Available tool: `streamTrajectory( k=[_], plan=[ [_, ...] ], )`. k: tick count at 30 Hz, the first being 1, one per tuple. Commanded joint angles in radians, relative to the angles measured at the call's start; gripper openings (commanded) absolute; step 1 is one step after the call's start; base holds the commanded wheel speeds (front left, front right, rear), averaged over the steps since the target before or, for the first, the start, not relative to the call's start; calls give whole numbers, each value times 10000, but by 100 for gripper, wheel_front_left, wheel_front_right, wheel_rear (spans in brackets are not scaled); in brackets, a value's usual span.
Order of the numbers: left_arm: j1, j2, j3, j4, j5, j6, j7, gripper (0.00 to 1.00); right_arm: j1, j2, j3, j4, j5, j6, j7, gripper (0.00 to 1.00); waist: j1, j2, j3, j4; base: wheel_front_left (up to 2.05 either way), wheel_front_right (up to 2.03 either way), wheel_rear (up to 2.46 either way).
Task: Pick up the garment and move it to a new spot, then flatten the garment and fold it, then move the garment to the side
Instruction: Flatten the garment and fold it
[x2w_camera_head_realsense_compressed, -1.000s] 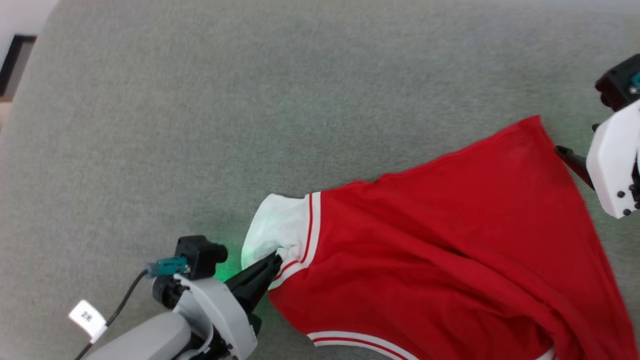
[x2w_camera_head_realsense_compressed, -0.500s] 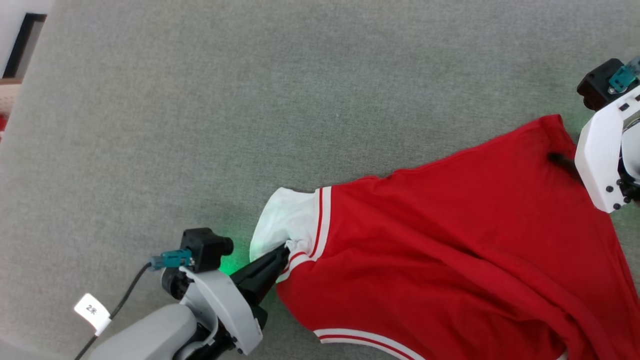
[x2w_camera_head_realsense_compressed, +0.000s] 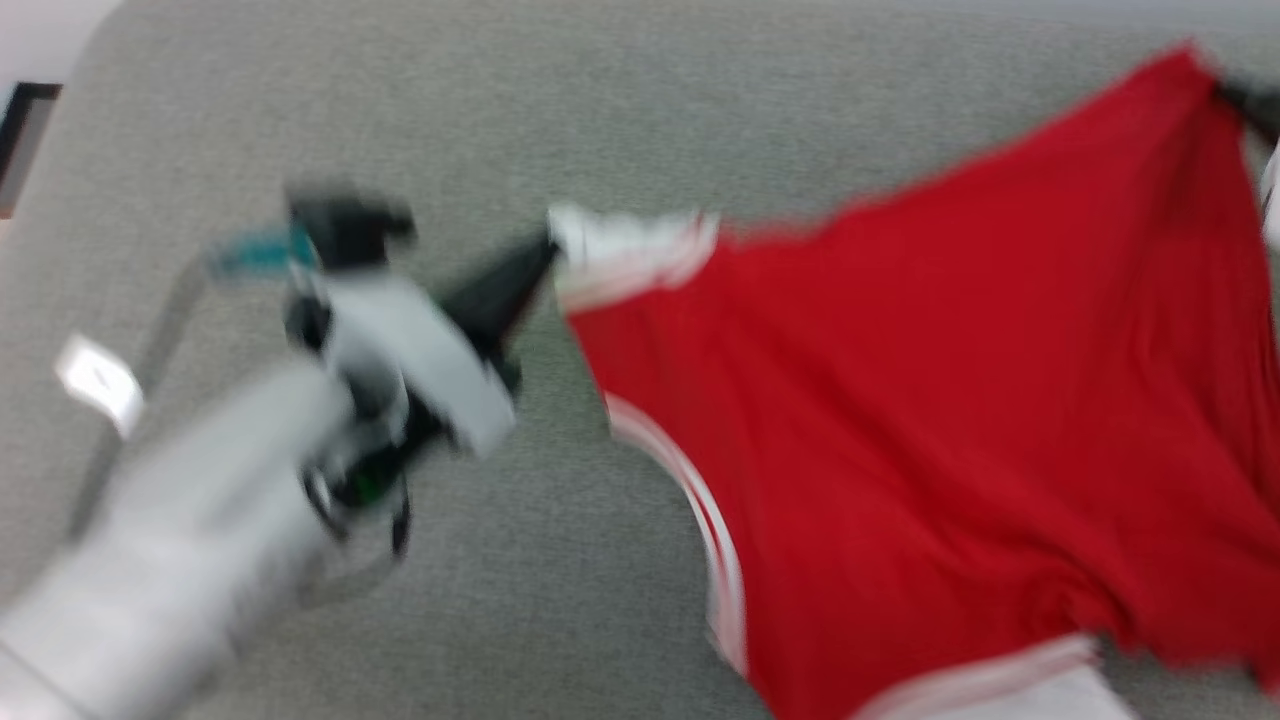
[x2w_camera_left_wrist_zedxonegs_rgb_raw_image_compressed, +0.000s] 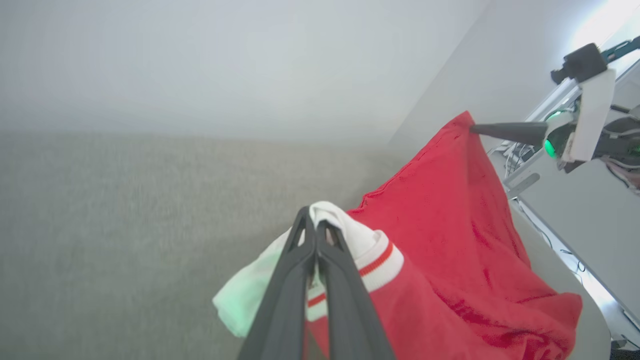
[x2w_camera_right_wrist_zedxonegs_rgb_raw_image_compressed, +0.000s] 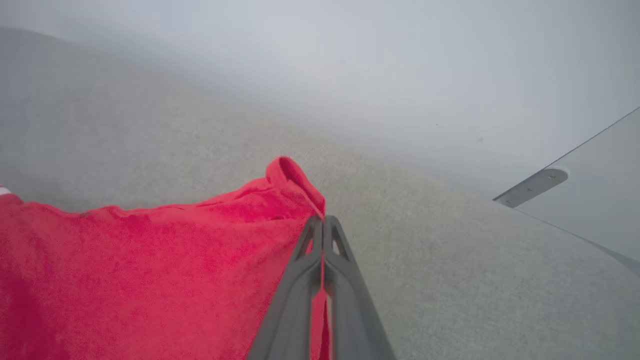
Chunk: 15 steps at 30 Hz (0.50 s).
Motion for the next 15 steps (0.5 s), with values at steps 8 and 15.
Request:
streamTrajectory(
  k=[8, 15],
  plan=[
    [-3605, -412, 1288, 1665, -1180, -40, 487, 0, -2438, 927, -1302, 1795, -969, -15, -1762, 0, 0, 0, 539, -754, 0, 0, 0],
    [-6754, -974, 1835, 3852, -810, -41, 90, 0, -4555, 1592, -2443, 3399, -1997, -15, -3669, 0, 0, 0, 806, -1159, 0, 0, 0]
  ],
)
